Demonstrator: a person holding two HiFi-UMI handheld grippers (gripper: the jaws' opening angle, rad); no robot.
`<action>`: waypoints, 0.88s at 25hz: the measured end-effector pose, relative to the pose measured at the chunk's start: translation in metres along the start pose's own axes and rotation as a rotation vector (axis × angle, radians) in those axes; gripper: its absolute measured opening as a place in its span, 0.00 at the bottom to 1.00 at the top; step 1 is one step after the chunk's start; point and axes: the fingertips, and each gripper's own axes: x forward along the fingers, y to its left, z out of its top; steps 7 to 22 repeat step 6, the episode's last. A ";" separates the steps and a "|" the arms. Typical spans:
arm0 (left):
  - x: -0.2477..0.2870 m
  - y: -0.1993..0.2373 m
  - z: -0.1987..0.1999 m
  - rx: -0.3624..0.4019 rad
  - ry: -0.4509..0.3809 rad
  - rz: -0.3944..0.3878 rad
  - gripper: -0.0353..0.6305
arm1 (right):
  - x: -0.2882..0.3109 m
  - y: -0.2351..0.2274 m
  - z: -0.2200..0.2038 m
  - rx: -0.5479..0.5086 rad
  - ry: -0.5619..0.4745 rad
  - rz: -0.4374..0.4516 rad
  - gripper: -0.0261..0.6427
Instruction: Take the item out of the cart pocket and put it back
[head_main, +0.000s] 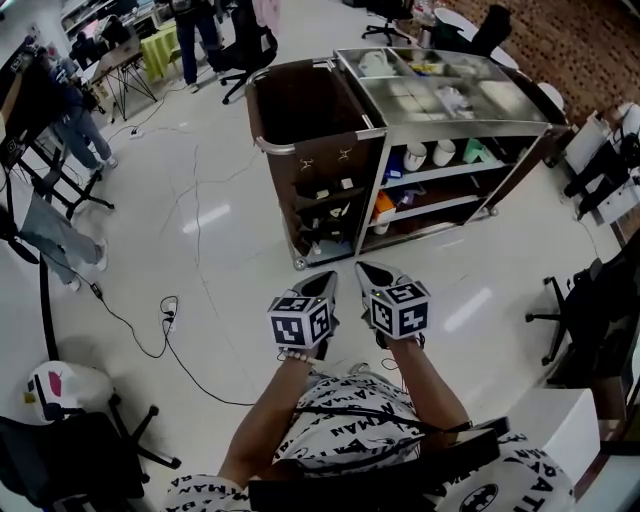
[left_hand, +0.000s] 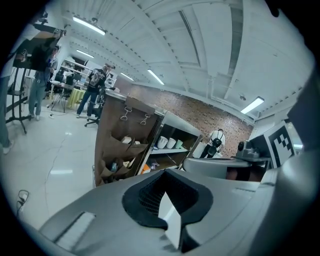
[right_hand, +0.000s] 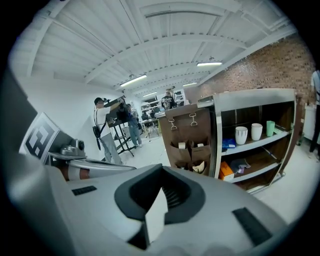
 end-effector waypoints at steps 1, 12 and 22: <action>0.000 -0.001 0.000 -0.002 -0.003 0.005 0.05 | -0.001 -0.001 0.000 -0.001 -0.001 0.002 0.04; 0.005 -0.005 -0.003 -0.003 -0.004 0.018 0.05 | -0.006 -0.007 -0.001 0.002 -0.005 0.008 0.04; 0.005 -0.005 -0.003 -0.003 -0.004 0.018 0.05 | -0.006 -0.007 -0.001 0.002 -0.005 0.008 0.04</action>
